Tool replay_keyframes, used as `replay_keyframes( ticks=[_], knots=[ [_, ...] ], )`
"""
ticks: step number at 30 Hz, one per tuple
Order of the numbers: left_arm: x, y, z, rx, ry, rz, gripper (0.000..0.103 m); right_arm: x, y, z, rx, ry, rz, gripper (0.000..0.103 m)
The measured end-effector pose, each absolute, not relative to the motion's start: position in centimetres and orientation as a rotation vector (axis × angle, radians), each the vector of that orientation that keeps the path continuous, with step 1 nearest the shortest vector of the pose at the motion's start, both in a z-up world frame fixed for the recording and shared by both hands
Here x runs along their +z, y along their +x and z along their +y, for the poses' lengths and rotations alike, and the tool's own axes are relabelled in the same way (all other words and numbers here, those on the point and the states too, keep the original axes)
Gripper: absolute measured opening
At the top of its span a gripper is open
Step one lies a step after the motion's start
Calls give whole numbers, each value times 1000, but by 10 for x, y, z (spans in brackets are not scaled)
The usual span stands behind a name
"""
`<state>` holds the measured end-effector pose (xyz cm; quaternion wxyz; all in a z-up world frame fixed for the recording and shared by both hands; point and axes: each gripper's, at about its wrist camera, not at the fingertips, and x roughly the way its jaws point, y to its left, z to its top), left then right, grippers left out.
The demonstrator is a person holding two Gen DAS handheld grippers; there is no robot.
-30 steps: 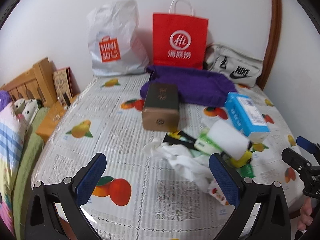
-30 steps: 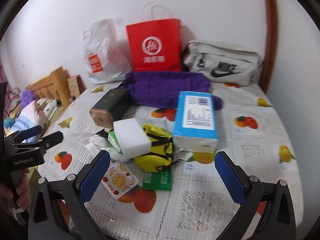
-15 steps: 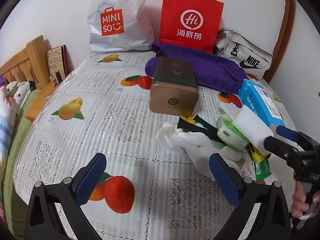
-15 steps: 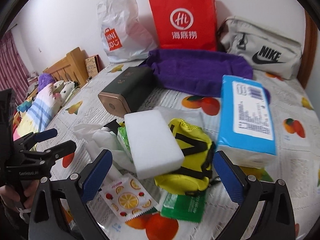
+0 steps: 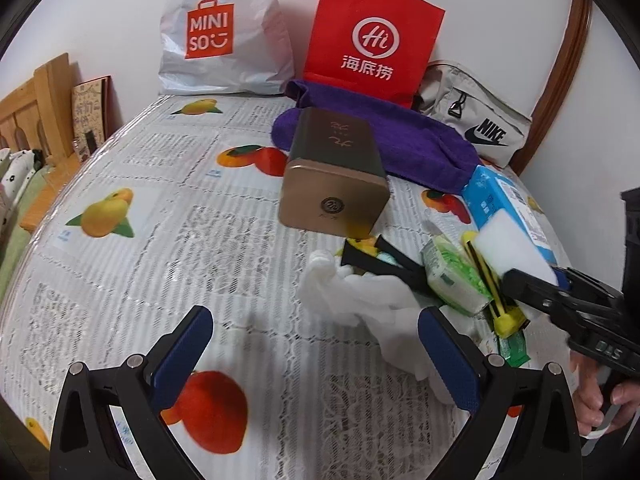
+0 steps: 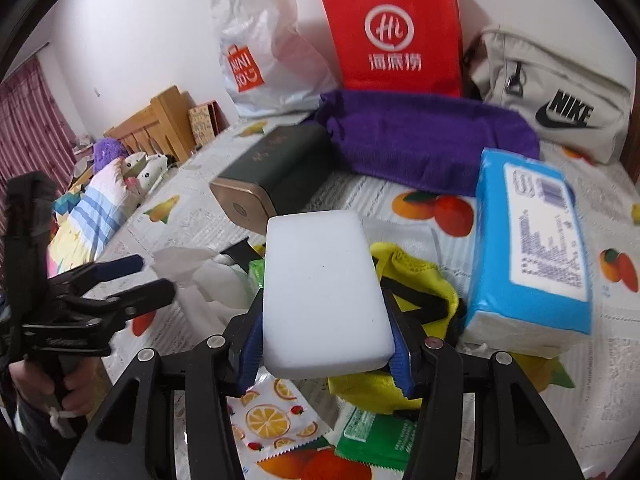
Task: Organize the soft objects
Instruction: 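Grasp the white melamine sponge with the right tool while the left tool approaches the white cloth, then grasp the white cloth with the left tool while the right tool holds the sponge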
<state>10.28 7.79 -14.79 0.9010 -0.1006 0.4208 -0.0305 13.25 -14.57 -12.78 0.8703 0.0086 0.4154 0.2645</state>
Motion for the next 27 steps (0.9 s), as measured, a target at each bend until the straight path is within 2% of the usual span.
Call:
replay_keyframes(
  ticks=[6,9,11,13,14,16,19,27],
  knots=[
    [-142,118,77,-60,-214,851,103,-108,109,-173,497,-9,804,52],
    [-143,128,78,-30,-198,853,99,-110,101,-193,431,-18,802,52],
    [-146,133,84,-11,-212,864,93,-114,97,-207,387,-16,814,52],
    [-151,138,92,-5,-238,882,78,-121,93,-221,341,-15,834,52],
    [-154,140,95,-2,-252,898,74,-124,92,-227,321,-16,844,52],
    [-162,144,98,-14,-258,926,57,-132,88,-238,277,-11,863,52],
    [-172,144,96,-38,-235,958,46,-149,89,-255,225,9,913,52],
    [-175,145,80,-91,-172,955,42,-179,95,-257,183,7,990,53]
  ],
)
